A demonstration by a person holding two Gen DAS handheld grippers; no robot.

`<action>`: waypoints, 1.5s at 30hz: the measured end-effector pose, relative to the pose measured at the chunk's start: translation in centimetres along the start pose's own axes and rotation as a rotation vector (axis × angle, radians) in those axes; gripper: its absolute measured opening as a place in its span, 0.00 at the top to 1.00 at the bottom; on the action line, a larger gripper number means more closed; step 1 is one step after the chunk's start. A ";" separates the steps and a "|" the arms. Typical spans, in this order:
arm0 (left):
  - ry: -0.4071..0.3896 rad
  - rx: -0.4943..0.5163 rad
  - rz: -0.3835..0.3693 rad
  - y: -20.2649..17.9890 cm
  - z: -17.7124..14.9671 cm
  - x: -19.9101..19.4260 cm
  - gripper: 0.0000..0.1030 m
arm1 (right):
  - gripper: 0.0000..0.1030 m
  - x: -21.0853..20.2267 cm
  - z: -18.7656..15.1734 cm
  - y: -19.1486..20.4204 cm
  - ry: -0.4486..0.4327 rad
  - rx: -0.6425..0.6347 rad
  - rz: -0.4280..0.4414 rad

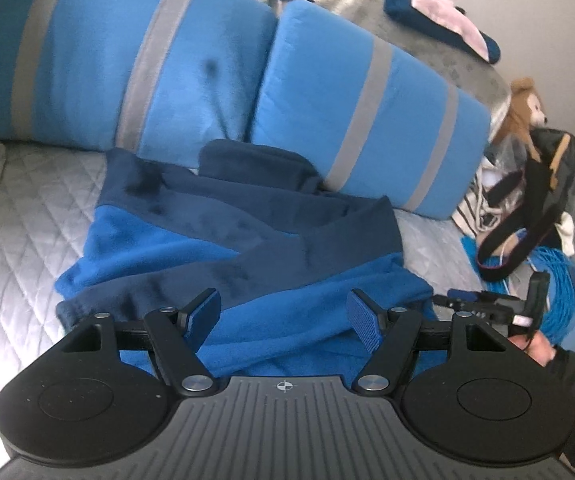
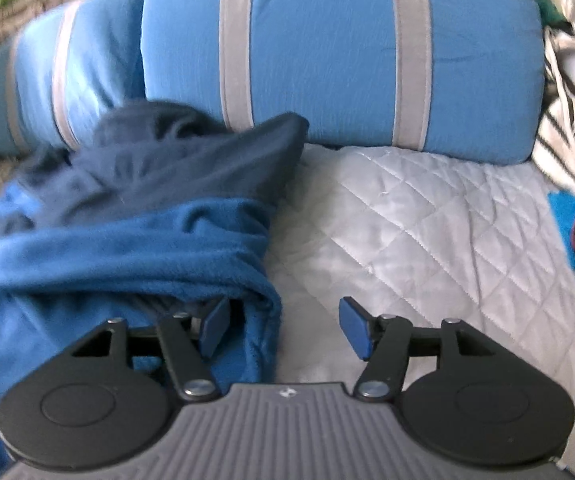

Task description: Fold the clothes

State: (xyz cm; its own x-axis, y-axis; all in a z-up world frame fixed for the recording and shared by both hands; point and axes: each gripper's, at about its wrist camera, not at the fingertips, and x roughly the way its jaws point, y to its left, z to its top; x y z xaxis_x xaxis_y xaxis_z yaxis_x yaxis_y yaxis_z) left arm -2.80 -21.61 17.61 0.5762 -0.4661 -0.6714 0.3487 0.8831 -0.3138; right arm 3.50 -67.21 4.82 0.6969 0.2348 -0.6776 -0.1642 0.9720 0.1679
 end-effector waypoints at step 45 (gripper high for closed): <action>-0.003 0.162 -0.082 -10.9 6.4 12.1 0.33 | 0.70 6.0 -3.2 -6.8 -0.042 0.511 0.427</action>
State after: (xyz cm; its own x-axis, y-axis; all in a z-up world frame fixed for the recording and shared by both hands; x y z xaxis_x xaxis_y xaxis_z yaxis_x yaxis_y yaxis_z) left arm 5.14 -37.28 17.23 0.5428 -0.5369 -0.6459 0.5093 0.8219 -0.2552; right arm 6.53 -72.37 -2.65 0.6722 0.5881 -0.4497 -0.0873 0.6662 0.7406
